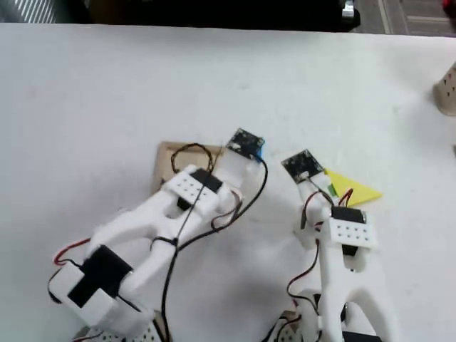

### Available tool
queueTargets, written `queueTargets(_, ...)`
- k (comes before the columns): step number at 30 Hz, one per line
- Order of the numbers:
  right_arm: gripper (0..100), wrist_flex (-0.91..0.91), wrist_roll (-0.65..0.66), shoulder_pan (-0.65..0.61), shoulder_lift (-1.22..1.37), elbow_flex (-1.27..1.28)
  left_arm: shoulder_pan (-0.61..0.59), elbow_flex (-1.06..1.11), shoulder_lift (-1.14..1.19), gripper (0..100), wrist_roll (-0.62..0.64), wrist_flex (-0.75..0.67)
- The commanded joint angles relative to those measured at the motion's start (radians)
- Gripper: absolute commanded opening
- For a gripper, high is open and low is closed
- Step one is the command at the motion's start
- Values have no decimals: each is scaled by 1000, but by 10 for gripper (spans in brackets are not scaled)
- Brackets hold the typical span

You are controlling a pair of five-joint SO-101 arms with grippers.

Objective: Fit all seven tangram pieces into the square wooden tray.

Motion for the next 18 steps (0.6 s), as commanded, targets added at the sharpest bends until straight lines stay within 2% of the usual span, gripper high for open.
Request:
queueTargets(1,21,-16,14,4,-24,2,-41,-61,1,34,-9,12)
queueTargets(11,21,-16,14,5,-24,2,-254,-107,-4,34,-3,20)
queueTargets(18,21,-16,14,5,-24,2,-260,-104,-45,34,-2,20)
